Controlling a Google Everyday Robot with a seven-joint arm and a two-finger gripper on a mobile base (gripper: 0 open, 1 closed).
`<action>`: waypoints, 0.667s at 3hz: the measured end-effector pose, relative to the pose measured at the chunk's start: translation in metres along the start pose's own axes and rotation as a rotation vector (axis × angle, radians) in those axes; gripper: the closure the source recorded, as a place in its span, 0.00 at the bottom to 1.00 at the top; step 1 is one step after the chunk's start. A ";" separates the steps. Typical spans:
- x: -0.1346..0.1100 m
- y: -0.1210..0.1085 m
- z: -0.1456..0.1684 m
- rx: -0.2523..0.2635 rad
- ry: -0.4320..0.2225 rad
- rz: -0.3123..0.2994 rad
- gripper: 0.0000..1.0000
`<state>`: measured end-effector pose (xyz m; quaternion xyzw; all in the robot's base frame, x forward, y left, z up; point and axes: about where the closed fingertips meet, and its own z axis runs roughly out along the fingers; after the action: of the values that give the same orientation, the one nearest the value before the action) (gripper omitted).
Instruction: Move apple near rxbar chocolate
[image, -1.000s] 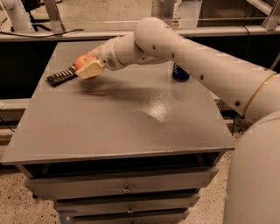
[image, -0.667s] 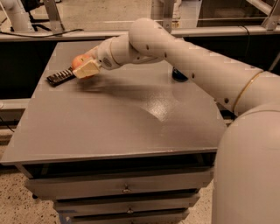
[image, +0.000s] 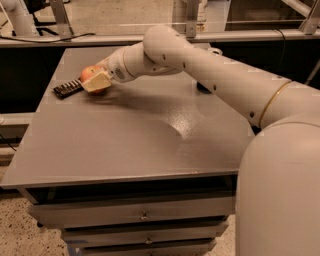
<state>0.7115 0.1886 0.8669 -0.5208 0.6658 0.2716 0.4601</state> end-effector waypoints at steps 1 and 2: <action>0.007 0.000 0.000 0.002 0.007 0.012 0.35; 0.011 0.000 -0.001 0.003 0.010 0.019 0.12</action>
Offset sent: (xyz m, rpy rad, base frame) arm 0.0015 -0.0138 -0.0111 -0.0047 0.0198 -0.0269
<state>0.7111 0.1831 0.8571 -0.5152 0.6735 0.2719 0.4550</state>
